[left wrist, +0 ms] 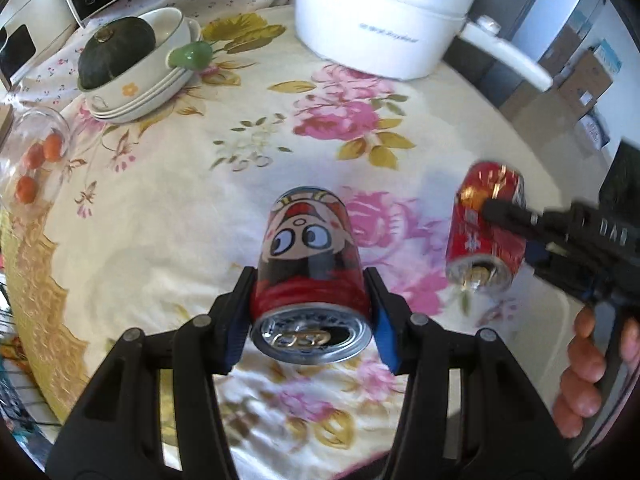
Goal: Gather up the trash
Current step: 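Carry both red cans over the white bin and open both tools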
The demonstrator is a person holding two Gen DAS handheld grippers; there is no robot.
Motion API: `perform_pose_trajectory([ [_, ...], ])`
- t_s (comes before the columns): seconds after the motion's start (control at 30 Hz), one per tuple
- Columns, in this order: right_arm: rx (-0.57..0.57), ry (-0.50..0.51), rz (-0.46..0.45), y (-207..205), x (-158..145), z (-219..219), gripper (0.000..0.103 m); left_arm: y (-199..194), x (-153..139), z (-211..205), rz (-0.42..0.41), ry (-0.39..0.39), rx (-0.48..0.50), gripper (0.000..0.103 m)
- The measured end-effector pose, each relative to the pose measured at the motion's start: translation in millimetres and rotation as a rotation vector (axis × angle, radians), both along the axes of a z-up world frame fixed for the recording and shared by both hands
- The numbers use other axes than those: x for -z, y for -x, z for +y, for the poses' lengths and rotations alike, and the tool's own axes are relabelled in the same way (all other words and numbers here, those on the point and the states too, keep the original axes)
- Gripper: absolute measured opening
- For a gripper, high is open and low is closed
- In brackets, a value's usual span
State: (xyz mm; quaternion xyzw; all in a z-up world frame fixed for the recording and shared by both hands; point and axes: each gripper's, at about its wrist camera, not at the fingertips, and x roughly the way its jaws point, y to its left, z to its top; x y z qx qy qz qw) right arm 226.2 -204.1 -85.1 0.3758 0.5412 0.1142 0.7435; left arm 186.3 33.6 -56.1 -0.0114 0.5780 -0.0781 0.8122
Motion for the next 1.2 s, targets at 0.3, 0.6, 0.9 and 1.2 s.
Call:
perform_pose_trajectory([
  [0.3, 0.03, -0.013, -0.021, 72.0, -6.6, -59.0, 0.038, 35.7, -15.4, -51.3, -0.044, 0.029, 0.071, 0.054],
  [0.6, 0.149, 0.042, -0.02, 149.1, -0.2, -152.2, 0.038, 79.7, -10.1, -146.6, -0.023, 0.079, 0.288, 0.054],
  [0.9, 0.195, 0.268, 0.053, 179.0, 19.6, -200.4, 0.038, 103.4, 41.9, -252.3, 0.075, -0.01, 0.526, 0.054],
  [1.2, 0.161, 0.353, 0.15, 182.5, 52.4, -205.8, 0.038, 97.6, 94.4, -290.6, 0.159, -0.125, 0.591, 0.055],
])
